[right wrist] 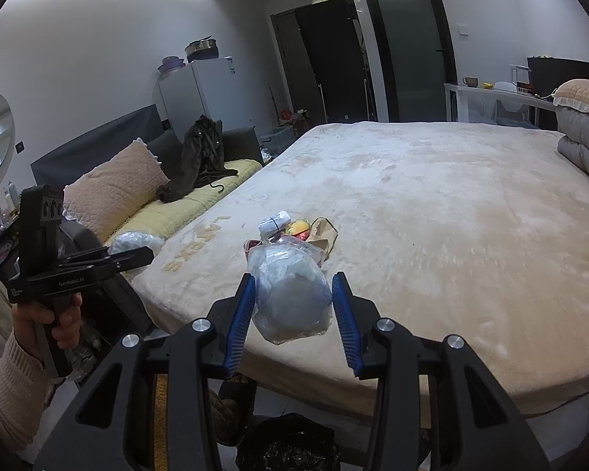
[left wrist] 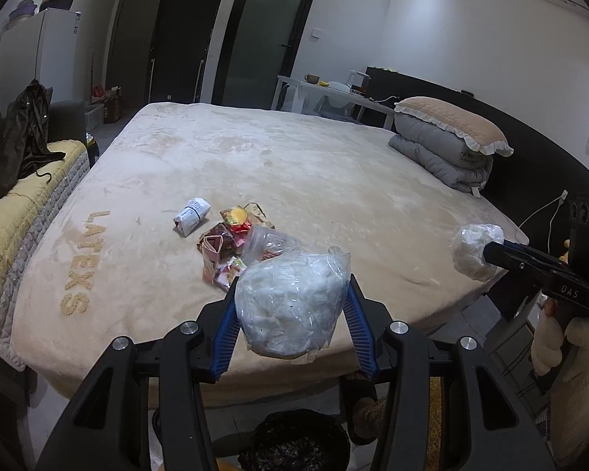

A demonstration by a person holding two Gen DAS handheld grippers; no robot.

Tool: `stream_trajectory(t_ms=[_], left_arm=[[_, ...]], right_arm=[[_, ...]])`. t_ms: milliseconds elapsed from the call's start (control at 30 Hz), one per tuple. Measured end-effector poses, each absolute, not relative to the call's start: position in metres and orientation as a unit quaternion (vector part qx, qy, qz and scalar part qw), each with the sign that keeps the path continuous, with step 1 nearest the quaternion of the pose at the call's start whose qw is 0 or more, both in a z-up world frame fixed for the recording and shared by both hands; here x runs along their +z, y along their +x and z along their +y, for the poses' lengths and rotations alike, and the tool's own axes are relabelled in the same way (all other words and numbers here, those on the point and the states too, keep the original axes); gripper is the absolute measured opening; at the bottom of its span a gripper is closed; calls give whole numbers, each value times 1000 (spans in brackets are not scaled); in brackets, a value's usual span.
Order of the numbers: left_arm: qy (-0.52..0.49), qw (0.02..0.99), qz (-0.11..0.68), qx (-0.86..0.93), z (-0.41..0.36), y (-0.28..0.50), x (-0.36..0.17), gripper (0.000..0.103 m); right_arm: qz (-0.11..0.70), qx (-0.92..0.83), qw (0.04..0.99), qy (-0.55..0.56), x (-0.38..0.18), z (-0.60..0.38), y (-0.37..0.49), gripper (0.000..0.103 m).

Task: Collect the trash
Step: 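Lift the white bag with the left tool while the right tool grasps another white bag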

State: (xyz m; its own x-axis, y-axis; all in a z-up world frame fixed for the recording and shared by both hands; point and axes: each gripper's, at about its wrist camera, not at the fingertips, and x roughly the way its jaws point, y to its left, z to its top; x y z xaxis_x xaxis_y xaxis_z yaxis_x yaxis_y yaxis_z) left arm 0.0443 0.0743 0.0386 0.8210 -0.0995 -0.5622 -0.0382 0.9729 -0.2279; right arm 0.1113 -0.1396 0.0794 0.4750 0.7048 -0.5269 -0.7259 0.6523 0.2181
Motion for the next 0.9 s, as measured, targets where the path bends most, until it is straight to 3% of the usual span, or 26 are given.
stream_trajectory(t_ms=[500,900], left_arm=[[-115,940,319,-46,34,14,19,48],[-142,914,370,-82,16,21,-38,48]], right_arm=[[301,455,838,-18,75,-133,73,41],[361,468,806,-23,18,-123,81,41]])
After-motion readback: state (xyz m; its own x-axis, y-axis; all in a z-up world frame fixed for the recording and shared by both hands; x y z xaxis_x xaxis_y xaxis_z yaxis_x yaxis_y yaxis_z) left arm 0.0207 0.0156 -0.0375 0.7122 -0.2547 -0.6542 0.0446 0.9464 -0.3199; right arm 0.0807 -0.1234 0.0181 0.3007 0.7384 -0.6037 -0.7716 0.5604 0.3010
